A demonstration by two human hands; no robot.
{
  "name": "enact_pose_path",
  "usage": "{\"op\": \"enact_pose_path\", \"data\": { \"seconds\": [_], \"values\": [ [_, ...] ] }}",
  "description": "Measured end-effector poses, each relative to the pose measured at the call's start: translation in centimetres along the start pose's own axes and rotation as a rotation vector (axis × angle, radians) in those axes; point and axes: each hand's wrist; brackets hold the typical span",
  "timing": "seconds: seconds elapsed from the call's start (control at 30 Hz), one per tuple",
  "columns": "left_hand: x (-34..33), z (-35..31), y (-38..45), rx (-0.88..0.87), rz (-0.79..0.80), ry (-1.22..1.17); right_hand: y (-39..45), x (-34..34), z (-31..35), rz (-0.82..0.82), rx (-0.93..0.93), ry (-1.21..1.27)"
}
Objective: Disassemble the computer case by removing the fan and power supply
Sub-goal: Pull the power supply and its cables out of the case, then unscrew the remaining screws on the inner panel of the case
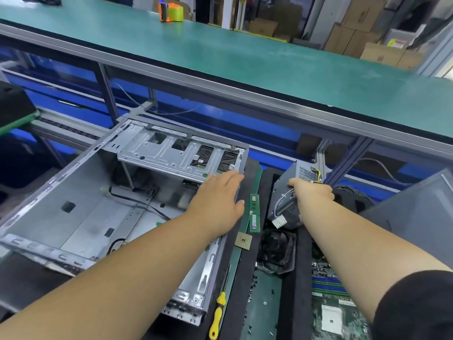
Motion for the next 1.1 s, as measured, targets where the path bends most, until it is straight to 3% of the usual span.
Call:
{"op": "enact_pose_path", "data": {
  "seconds": [0.57,0.8,1.1],
  "values": [
    [-0.1,-0.3,0.2,-0.015,-0.075,0.061,0.3,-5.3,-0.9,-0.004,-0.051,-0.217],
    [0.0,-0.5,0.2,-0.009,-0.075,0.092,0.2,-2.8,-0.9,0.185,-0.051,-0.162],
    [2.4,-0.5,-1.7,-0.082,0.057,0.134,-5.6,0.7,-6.8,-0.077,0.327,0.127]
  ]
}}
Point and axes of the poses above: each hand's wrist, its own y-axis towards the middle knuckle, its own x-axis out of the back of the hand, z = x × y, and after that the axes turned 4 degrees about -z, right-handed
